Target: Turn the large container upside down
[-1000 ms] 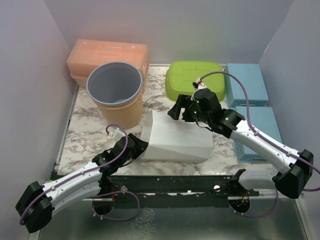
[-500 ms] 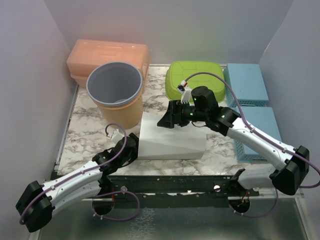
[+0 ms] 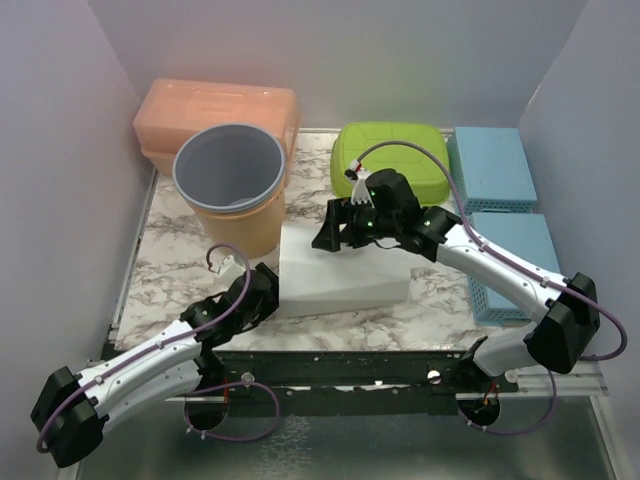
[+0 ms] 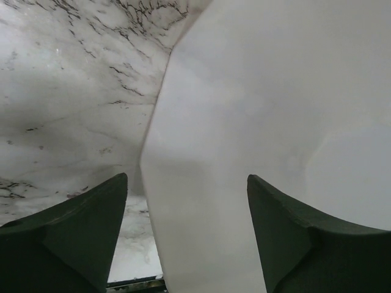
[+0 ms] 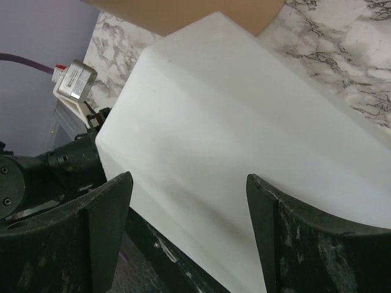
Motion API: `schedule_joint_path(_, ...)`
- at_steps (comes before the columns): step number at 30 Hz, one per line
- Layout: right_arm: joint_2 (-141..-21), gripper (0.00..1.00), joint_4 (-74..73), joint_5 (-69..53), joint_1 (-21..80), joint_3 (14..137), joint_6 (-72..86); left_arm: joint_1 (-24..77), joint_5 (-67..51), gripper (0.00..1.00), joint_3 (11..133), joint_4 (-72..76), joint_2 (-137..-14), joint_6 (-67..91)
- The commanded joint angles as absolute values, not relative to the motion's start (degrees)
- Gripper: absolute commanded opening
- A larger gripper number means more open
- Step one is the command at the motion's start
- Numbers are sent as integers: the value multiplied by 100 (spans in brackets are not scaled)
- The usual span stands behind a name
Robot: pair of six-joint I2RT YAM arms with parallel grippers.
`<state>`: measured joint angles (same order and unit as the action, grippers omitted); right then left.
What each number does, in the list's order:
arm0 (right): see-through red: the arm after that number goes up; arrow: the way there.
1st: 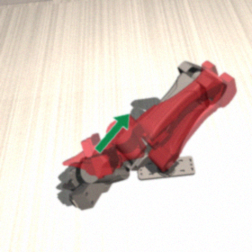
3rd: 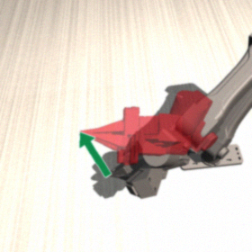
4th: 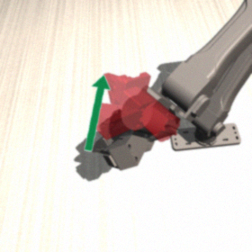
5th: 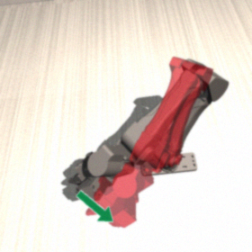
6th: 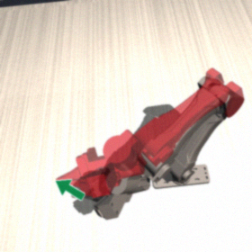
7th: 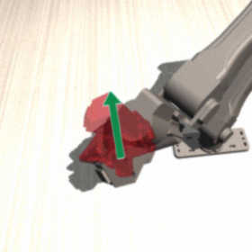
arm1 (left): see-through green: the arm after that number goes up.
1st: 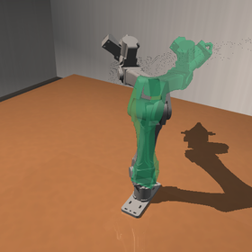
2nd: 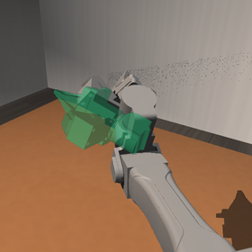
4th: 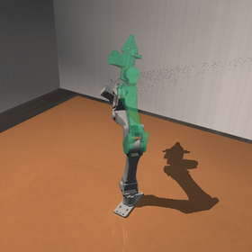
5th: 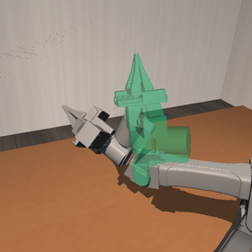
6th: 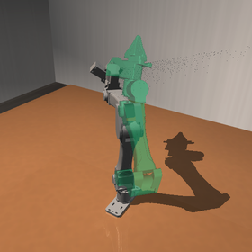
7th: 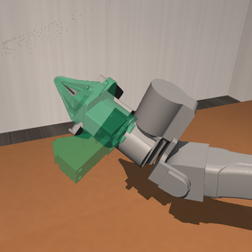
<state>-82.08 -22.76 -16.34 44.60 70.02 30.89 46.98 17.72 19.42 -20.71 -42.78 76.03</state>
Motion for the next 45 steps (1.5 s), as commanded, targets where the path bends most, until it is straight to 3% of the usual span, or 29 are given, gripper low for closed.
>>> schedule_joint_path(1, -8383, 80, -2820, -1253, 4482, 6876, 2927, 4676, 2135, 84, 2283, -2779, -3915, 7429)
schedule_joint_path(15, -8344, 80, -2682, -1219, 4487, 6806, 2962, 4675, 3218, 87, 4353, -5400, -3323, 6524)
schedule_joint_path(20, -8322, 80, -2696, -1194, 4487, 6839, 2973, 4676, 3024, 87, 4947, -5278, -3385, 5982)
schedule_joint_path(28, -8075, 80, -2674, -588, 4484, 6762, 3312, 4676, 1737, 82, 5189, -4304, -3805, 5045)
schedule_joint_path(36, -7843, 82, -2736, 463, 4474, 6795, 3575, 4676, 893, 70, 5103, -3891, -4074, 4344)
schedule_joint_path(40, -7937, 82, -2788, 459, 4474, 6890, 3609, 4675, 463, 54, 4993, -3723, -4271, 4208)
schedule_joint_path(45, -8114, 82, -2955, 555, 4466, 6971, 3689, 4676, 597, 43, 4756, -3718, -4328, 4425)
